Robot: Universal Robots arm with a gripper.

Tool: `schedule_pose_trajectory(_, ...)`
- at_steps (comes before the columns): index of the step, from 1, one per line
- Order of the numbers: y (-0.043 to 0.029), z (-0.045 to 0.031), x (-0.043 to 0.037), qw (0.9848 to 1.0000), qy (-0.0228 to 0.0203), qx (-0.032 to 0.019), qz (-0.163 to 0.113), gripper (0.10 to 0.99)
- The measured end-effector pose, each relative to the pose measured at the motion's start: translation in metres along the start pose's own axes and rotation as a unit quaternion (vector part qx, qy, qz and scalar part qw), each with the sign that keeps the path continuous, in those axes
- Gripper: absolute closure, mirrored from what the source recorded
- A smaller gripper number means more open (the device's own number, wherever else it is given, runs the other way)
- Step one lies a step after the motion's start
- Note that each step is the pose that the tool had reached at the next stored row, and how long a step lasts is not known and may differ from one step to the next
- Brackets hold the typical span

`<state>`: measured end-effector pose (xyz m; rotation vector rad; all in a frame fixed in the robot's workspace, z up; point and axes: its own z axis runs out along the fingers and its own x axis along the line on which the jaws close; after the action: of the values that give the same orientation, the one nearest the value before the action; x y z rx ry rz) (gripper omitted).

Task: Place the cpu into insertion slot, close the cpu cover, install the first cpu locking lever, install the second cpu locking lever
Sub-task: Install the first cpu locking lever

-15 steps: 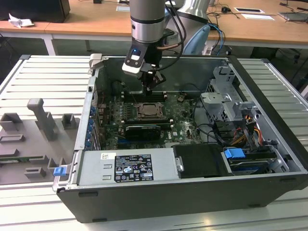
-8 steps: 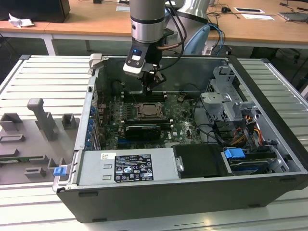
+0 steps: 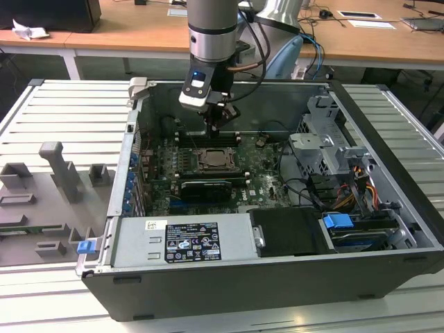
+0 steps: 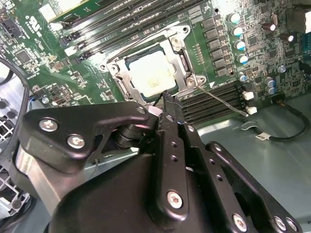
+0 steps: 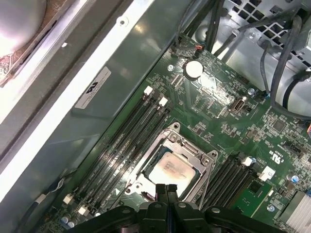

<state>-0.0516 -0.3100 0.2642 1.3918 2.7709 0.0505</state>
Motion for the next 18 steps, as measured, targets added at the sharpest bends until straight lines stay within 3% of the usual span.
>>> schedule_pose_trajectory(18, 0.0, 0.0, 0.0, 0.9986, 0.0025, -0.0011, -0.053, 0.98)
